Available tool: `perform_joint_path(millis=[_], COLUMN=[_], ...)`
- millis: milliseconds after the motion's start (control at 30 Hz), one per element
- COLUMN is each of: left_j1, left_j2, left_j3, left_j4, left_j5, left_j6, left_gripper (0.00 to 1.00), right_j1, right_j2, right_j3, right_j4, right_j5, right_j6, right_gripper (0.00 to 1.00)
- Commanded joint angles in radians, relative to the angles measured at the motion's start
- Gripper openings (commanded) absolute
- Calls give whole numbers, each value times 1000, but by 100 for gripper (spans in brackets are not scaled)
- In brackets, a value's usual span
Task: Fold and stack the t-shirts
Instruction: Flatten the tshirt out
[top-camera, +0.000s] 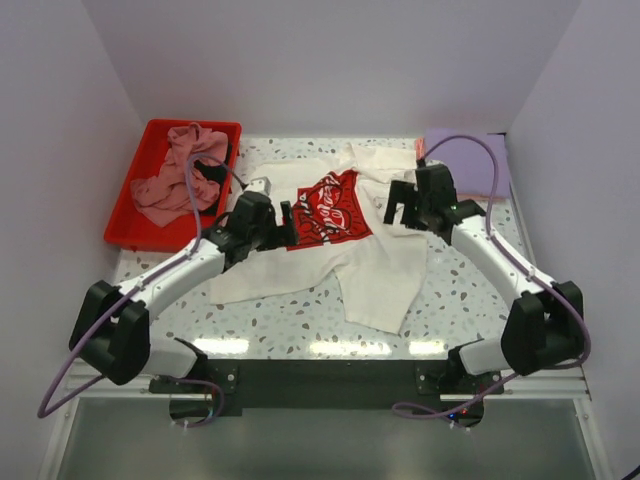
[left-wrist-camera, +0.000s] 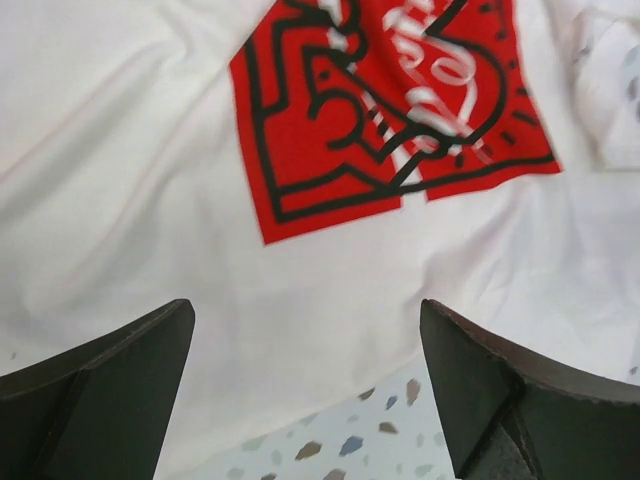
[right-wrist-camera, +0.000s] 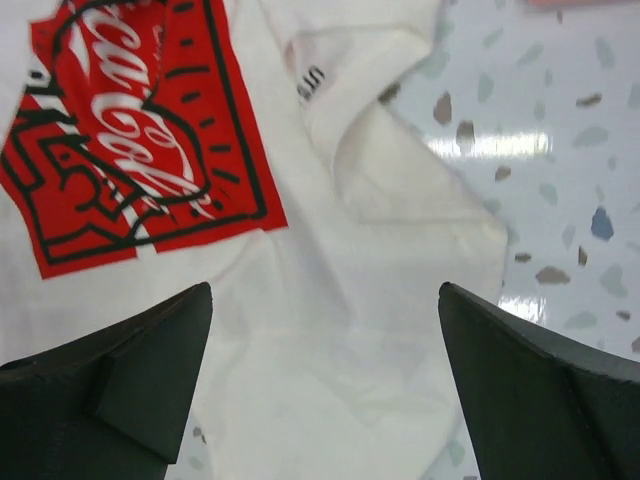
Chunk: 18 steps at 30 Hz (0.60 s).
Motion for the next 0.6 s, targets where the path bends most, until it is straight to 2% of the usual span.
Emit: perform_joint_path(millis=[0,167,367,400,567], left_j1=[2,2,2,2,2], left_j2=[-61,-195,-255,-257,-249], left_j3=[-111,-249,-317,-317,-312], left_j4=[-36,-66,-67,-67,-72], left_j5=[-29,-64,-96,-99,-110], left_j6=[-63,-89,-107,-107,-106], left_gripper=[100,100,100,100,100], right_j1=[2,2,2,5,22], right_j2=[-79,-251,-349,-348,-273], right_j3=[-213,-395,-545,-577,-622], right_j4=[-56,-166,-153,-140,-70], right_j5=[-31,-14,-170,-193,-230], right_j6=[133,158,210,218,233], right_gripper=[99,99,95,93,62])
